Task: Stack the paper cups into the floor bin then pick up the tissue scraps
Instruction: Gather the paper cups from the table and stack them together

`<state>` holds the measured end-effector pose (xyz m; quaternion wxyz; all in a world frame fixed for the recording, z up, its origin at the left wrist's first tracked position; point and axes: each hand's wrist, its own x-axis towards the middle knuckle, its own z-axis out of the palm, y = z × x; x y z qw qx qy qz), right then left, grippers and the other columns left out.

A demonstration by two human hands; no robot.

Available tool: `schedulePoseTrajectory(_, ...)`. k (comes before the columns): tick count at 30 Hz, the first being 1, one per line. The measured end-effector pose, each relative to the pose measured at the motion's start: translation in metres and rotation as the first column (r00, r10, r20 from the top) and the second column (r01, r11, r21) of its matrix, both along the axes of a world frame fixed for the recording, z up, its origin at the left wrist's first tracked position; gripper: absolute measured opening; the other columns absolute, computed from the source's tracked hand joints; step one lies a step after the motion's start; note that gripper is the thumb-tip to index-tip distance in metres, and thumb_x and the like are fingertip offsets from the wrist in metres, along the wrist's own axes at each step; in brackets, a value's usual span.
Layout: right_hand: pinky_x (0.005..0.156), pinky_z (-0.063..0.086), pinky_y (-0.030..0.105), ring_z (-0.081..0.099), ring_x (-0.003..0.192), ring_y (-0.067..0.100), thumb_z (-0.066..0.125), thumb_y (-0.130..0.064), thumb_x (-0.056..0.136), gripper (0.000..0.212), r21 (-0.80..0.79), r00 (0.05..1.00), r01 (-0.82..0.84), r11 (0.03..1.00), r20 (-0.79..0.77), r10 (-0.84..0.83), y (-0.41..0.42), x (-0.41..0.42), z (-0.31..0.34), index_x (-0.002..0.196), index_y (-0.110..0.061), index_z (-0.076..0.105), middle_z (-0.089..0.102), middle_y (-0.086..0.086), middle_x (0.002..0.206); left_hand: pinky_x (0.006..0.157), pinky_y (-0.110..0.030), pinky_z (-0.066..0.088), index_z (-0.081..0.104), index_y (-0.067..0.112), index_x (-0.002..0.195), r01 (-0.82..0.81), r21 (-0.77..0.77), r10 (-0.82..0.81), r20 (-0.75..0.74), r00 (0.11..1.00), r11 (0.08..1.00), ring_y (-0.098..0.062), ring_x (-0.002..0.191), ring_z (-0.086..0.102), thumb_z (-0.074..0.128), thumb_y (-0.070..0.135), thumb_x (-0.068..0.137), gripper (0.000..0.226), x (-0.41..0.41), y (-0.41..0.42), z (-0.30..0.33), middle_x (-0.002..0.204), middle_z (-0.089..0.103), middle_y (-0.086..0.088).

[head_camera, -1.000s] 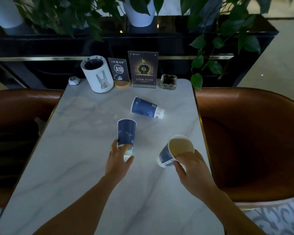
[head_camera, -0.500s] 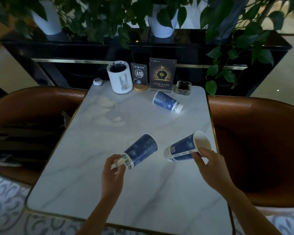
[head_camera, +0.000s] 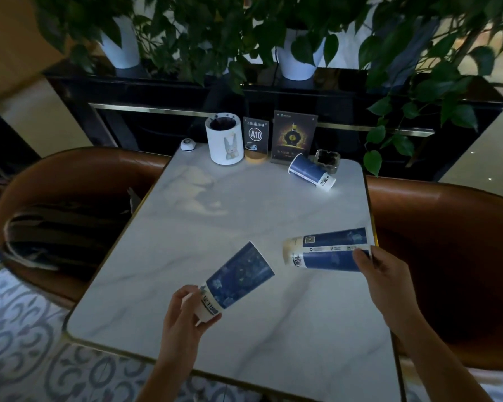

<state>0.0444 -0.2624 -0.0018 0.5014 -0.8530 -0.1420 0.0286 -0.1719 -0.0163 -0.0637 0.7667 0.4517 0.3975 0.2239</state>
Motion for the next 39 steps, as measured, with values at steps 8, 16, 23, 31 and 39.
schedulePoseTrajectory(8, 0.071, 0.050, 0.032, 0.063, 0.089, 0.020, 0.054, -0.018, 0.095, 0.014, 0.183, 0.978, 0.014, 0.983, -0.206, 0.025, 0.002, -0.008, 0.012, 0.097, -0.013, 0.066, 0.069, 0.001, 0.094, 0.070, -0.035, 0.060, 0.059, 0.010, 0.107, 0.110, 0.027, -0.112, 0.098, 0.989, 0.994, -0.026, 0.086, 0.067, 0.067, 0.008, 0.082, 0.027, -0.002, 0.004, -0.003, 0.103, 0.067, -0.017)
schedulePoseTrajectory(16, 0.068, 0.048, 0.027, 0.062, 0.087, 0.019, 0.054, -0.016, 0.094, 0.017, 0.222, 0.961, -0.001, 0.975, -0.270, 0.063, 0.003, -0.015, 0.017, 0.084, -0.024, 0.065, 0.069, 0.002, 0.090, 0.080, -0.039, 0.056, 0.056, 0.005, 0.124, 0.197, 0.122, -0.212, 0.116, 0.970, 0.973, -0.030, 0.096, 0.065, 0.065, -0.003, 0.075, 0.050, -0.002, 0.003, 0.000, 0.113, 0.066, -0.027)
schedulePoseTrajectory(23, 0.076, 0.047, 0.033, 0.063, 0.085, 0.023, 0.055, -0.014, 0.094, 0.018, 0.260, 0.925, 0.032, 0.965, -0.374, 0.071, 0.003, -0.015, 0.013, 0.083, -0.018, 0.069, 0.072, 0.007, 0.087, 0.078, -0.040, 0.055, 0.057, 0.013, 0.125, 0.316, 0.131, -0.329, 0.096, 0.939, 0.940, -0.030, 0.102, 0.062, 0.077, -0.007, 0.064, 0.067, -0.005, 0.004, 0.005, 0.121, 0.064, -0.018)
schedulePoseTrajectory(31, 0.086, 0.050, 0.048, 0.066, 0.092, 0.036, 0.052, -0.019, 0.096, 0.024, 0.221, 0.905, -0.005, 0.975, -0.415, 0.099, 0.018, -0.027, 0.007, 0.080, -0.017, 0.070, 0.073, 0.007, 0.082, 0.077, -0.029, 0.058, 0.060, 0.012, 0.119, 0.420, 0.308, -0.428, -0.045, 0.902, 0.854, -0.020, 0.103, 0.068, 0.073, -0.024, 0.064, 0.067, 0.009, -0.007, 0.019, 0.113, 0.071, 0.001)
schedulePoseTrajectory(39, 0.087, 0.051, 0.043, 0.070, 0.092, 0.030, 0.048, -0.021, 0.097, 0.031, 0.265, 0.846, -0.040, 0.963, -0.503, 0.174, 0.039, -0.031, 0.006, 0.080, -0.023, 0.074, 0.078, 0.002, 0.083, 0.083, -0.031, 0.057, 0.064, 0.011, 0.111, 0.392, 0.364, -0.412, -0.025, 0.911, 0.845, -0.026, 0.109, 0.066, 0.076, -0.025, 0.058, 0.066, 0.020, -0.011, 0.019, 0.118, 0.069, -0.003)
